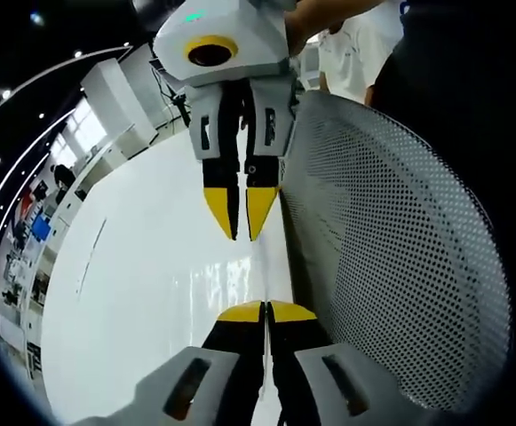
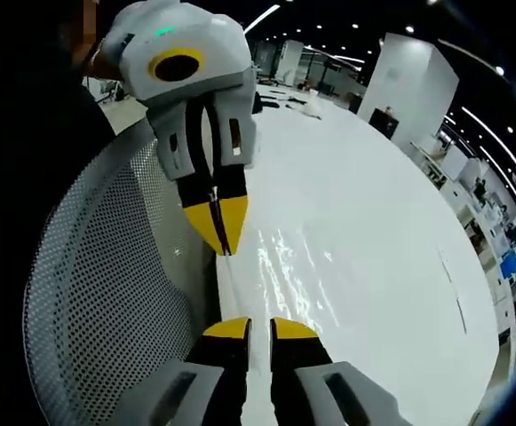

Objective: Open the resealable bag by pulling the two sides of the seal apart until the entire bag opening is separated and visibly accessible.

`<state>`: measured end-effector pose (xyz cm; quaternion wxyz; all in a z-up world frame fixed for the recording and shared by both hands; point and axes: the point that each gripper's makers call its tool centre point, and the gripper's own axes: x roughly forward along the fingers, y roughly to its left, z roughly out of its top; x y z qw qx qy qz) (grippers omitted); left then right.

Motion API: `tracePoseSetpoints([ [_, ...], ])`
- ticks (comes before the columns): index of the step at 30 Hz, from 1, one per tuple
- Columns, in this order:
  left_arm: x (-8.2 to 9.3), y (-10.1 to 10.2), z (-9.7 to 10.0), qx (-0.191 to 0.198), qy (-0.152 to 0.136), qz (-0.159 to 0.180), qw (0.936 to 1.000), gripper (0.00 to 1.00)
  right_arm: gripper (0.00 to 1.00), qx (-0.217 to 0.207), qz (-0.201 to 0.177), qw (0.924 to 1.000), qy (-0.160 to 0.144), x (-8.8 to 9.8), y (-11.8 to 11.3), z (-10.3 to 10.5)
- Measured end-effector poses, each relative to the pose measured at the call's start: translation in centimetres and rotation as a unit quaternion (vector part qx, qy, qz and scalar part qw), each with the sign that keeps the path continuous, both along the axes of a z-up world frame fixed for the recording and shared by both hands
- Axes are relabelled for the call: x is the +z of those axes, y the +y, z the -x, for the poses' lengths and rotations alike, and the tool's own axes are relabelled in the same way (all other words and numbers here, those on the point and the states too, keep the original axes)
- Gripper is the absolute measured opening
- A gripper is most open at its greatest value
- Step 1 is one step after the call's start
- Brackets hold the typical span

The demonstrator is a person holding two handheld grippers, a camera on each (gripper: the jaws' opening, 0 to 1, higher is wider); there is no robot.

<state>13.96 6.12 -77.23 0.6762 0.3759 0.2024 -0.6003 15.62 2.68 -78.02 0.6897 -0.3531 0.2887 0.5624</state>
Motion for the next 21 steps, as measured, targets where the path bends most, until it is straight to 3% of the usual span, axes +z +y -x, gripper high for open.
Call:
tracePoseSetpoints([
  [21, 0.3, -0.2, -0.4, 0.004, -0.006, 0.005, 1.0000, 0.00, 0.03, 0.017, -0.007, 0.9996, 0.022, -0.3, 1.3, 1.0],
])
